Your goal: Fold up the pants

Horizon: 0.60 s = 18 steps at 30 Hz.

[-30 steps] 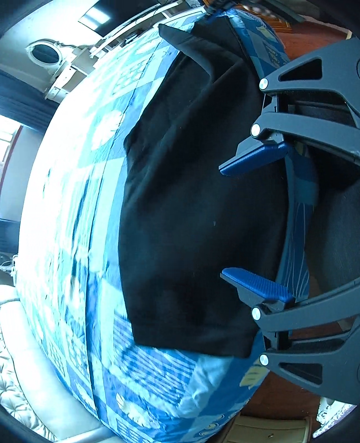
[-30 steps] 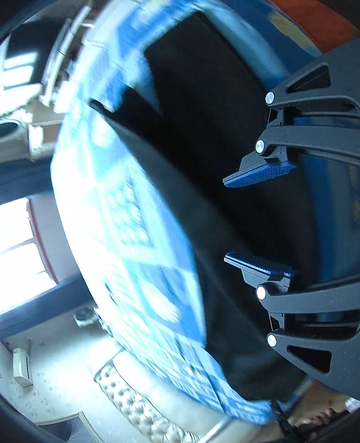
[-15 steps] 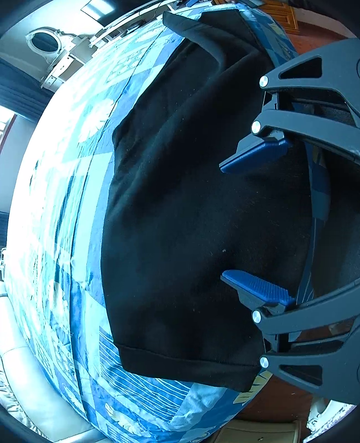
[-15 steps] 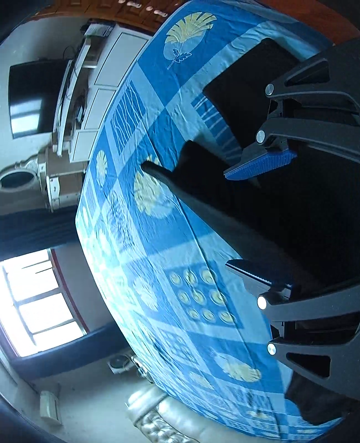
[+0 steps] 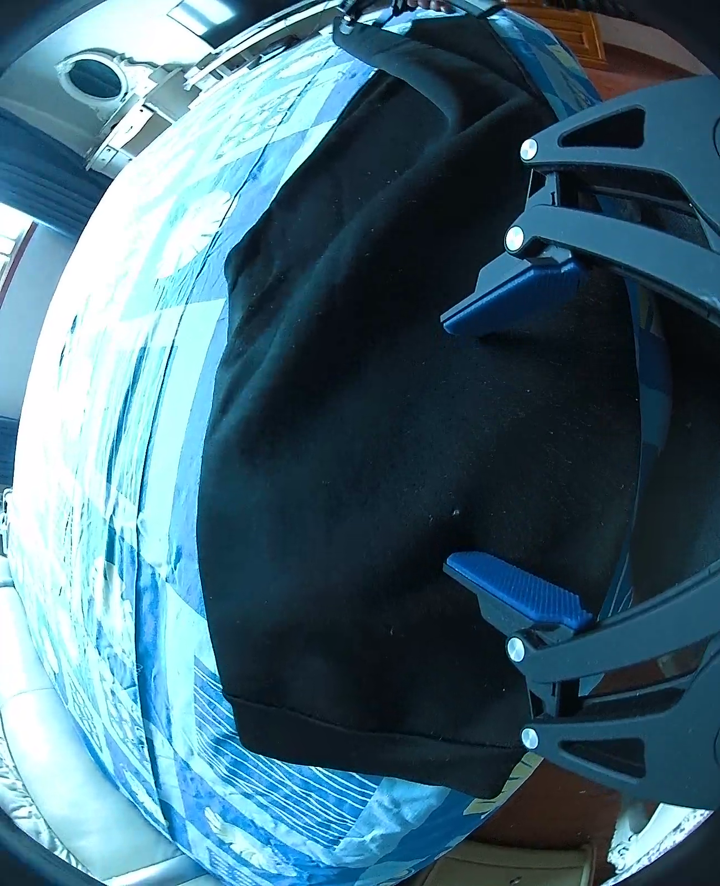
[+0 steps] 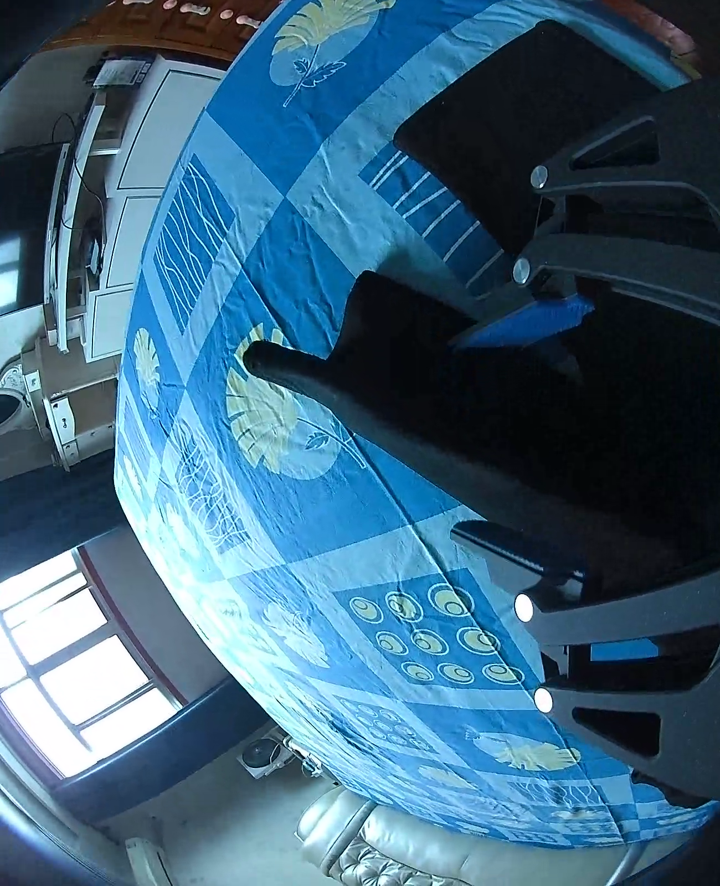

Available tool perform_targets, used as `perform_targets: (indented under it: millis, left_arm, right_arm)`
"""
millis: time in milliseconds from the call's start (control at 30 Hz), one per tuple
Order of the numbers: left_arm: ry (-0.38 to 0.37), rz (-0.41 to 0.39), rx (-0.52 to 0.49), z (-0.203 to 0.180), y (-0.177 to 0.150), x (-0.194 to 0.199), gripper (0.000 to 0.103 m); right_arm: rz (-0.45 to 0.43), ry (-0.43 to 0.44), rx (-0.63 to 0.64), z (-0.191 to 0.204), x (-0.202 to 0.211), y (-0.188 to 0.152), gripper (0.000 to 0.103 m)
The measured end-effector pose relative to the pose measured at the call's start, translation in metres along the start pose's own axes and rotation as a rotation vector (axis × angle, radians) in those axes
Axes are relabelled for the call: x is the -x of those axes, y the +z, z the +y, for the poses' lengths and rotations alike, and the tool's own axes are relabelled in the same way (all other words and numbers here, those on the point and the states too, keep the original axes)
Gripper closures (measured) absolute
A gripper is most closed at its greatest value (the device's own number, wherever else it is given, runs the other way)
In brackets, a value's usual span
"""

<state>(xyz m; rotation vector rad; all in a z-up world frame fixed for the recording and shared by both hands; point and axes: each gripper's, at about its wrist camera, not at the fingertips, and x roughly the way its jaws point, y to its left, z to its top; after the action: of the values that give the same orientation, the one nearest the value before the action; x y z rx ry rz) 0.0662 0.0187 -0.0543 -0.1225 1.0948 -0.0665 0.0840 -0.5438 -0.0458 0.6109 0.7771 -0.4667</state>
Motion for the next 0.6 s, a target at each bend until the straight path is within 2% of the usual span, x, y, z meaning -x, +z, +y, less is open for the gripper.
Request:
perform_targets:
  millis: [133,200,367,500,600]
  left_arm:
    - [0.006,-0.001,-0.007,-0.003,0.000,-0.001,0.021]
    - [0.012,-0.003,-0.015,-0.004,-0.001,-0.002,0.020]
    - [0.020,-0.006,-0.019,-0.006,-0.002,-0.003,0.019]
    - [0.010,-0.003,-0.006,-0.004,-0.001,-0.003,0.018]
    - [0.003,-0.002,0.004,-0.002,0.000,-0.002,0.018]
  right_arm:
    - [0.021,0.036,-0.007,-0.001,-0.003,-0.001,0.089]
    - [0.003,0.064,-0.014,-0.003,0.003,-0.001,0.093]
    - [-0.058,0.181,-0.083,-0.017,0.036,0.002,0.096]
    - [-0.092,0.291,-0.176,-0.045,0.068,-0.002,0.096]
    - [-0.105,0.335,-0.238,-0.072,0.088,-0.014,0.096]
